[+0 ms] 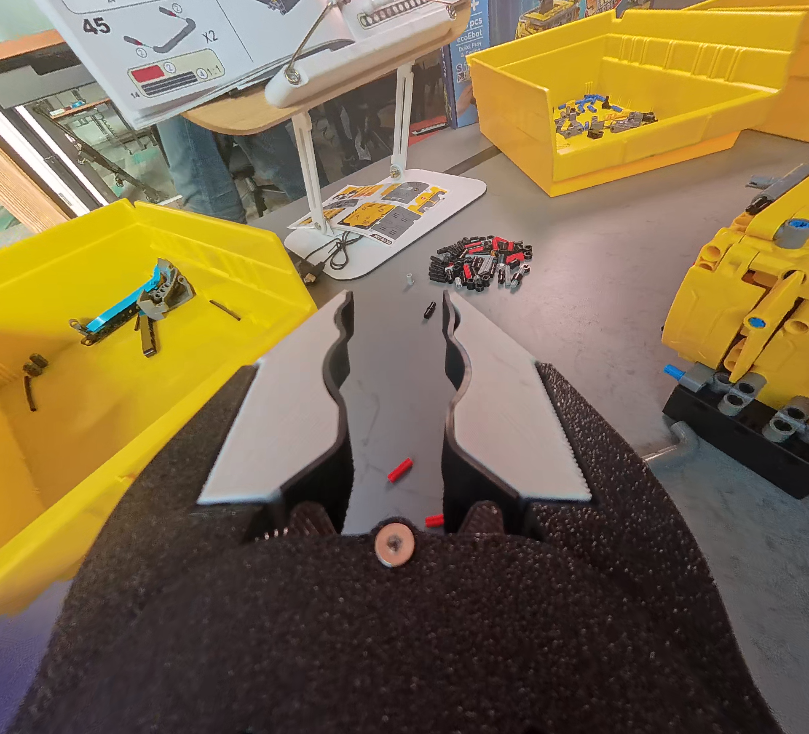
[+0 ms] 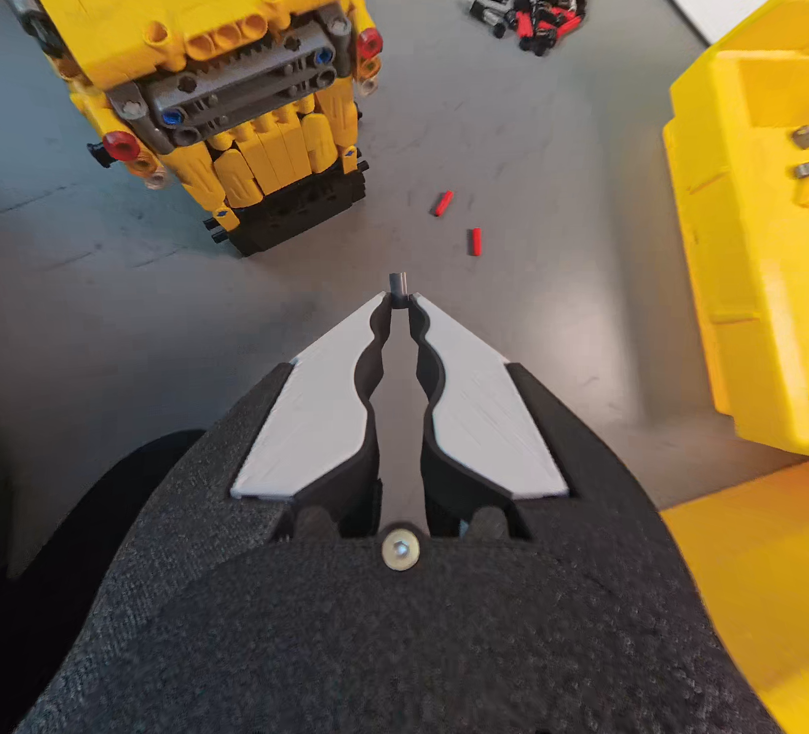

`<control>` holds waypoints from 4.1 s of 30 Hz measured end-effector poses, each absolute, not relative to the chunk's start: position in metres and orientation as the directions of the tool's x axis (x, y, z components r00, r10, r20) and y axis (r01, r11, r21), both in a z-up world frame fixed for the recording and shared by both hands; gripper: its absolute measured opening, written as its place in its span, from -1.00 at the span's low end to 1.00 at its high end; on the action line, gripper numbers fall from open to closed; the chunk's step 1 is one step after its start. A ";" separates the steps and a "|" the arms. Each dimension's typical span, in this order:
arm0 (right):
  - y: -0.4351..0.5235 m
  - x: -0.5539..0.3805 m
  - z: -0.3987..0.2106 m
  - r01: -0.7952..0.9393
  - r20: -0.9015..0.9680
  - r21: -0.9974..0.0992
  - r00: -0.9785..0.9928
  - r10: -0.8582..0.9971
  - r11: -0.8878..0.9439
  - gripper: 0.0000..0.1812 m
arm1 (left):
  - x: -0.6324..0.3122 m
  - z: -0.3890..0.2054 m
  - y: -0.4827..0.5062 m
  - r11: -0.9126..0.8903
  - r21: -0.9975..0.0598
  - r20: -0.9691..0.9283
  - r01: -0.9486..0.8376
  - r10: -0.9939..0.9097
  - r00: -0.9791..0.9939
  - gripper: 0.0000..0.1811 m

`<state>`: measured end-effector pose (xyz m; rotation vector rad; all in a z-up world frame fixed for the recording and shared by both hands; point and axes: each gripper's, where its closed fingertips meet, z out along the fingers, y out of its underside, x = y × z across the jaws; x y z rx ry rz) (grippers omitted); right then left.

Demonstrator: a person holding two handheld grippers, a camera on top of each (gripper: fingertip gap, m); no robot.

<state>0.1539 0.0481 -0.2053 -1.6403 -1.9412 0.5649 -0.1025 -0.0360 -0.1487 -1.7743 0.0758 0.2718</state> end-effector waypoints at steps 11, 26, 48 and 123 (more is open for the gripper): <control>0.054 0.114 -0.209 0.654 0.119 -0.741 -0.091 0.989 0.150 -0.75 | -0.101 -0.141 -0.041 -0.196 -0.964 -0.203 -0.181 0.099 0.974 -0.57; 0.392 0.321 -0.126 0.707 0.432 -0.656 0.639 0.637 -0.263 -1.00 | -0.092 -0.140 -0.040 -0.188 -0.970 -0.169 -0.153 0.072 0.983 -0.59; 0.414 0.330 -0.231 0.778 0.456 -0.420 0.626 0.632 -0.467 -1.00 | -0.092 -0.148 -0.038 -0.209 -0.969 -0.148 -0.131 0.066 0.987 -0.59; 0.072 0.133 -0.210 0.723 0.069 -0.690 0.015 0.998 0.037 -0.93 | -0.096 -0.150 -0.040 -0.223 -0.964 -0.163 -0.144 0.069 0.984 -0.59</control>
